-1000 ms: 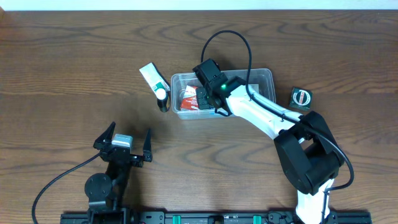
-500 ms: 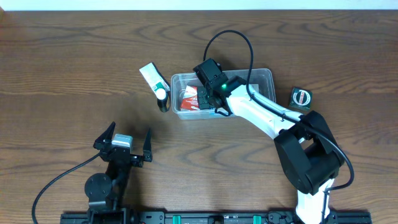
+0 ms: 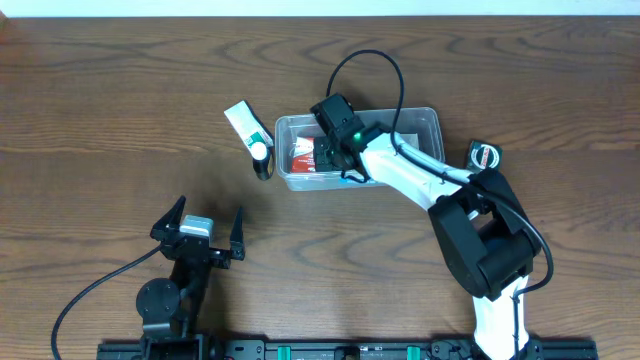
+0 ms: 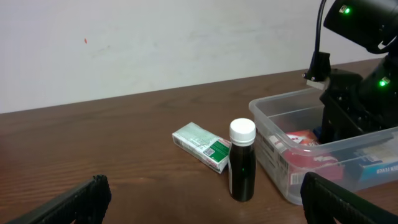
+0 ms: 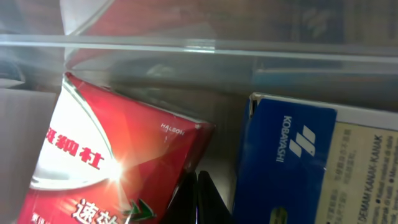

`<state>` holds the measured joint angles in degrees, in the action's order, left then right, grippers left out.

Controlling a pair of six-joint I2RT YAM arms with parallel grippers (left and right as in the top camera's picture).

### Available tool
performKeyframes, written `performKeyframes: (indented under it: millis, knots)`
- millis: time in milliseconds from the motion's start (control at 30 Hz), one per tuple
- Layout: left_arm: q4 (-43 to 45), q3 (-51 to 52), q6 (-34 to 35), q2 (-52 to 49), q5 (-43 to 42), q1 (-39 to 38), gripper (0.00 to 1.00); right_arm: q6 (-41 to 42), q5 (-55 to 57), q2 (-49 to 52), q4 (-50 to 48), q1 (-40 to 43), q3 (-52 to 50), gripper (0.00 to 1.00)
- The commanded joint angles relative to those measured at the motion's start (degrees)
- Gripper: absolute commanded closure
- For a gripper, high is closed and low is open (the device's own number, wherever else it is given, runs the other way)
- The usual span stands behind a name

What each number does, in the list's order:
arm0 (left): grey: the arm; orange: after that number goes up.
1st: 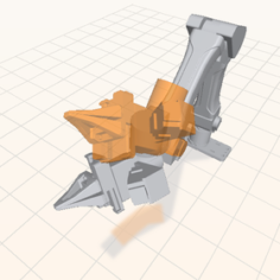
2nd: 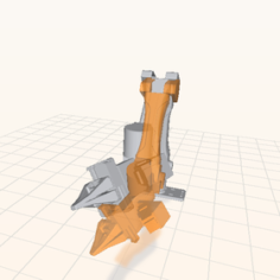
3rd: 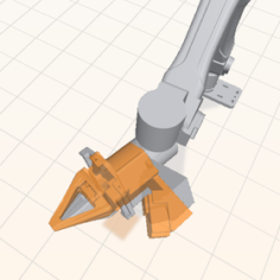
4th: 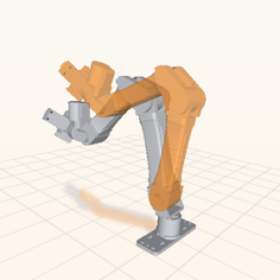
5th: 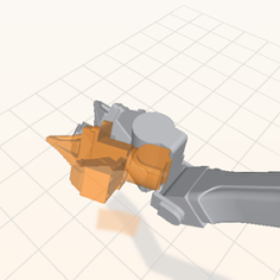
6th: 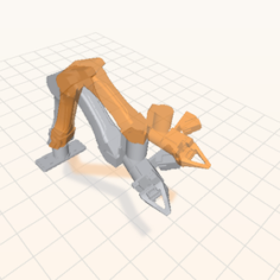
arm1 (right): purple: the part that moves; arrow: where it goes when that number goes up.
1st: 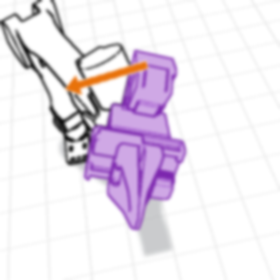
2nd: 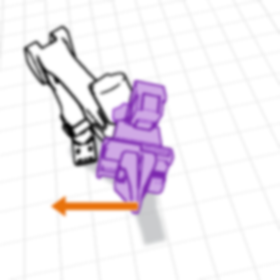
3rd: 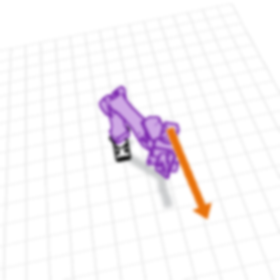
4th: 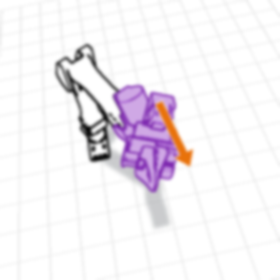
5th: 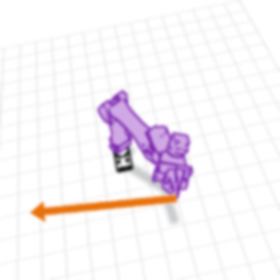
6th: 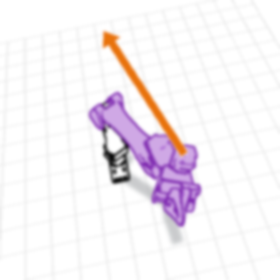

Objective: Pack container

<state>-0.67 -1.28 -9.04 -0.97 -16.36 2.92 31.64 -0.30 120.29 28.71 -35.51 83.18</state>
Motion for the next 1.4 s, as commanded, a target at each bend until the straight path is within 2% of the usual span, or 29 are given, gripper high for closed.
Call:
performKeyframes:
  millis: [0,200,300,1133,1367]
  knots:
    - [-1.9,1.0,-0.3,-0.1,-0.7,0.3,0.02,0.7,-0.6,1.9,2.9,1.6,2.6,0.99]
    - [-1.9,1.0,-0.3,-0.1,-0.7,0.3,0.02,-3.6,8.0,1.9,12.3,0.9,10.7,0.99]
    - [-1.9,1.0,-0.3,-0.1,-0.7,0.3,0.02,-5.4,8.7,1.9,14.8,0.5,13.0,0.99]
    - [-1.9,1.0,-0.3,-0.1,-0.8,0.3,0.02,-7.9,5.7,1.7,15.7,1.0,13.3,0.99]
    - [-1.9,1.0,-0.4,-0.1,-0.8,0.3,0.02,-11.0,5.5,-3.6,19.4,3.5,15.7,0.94]
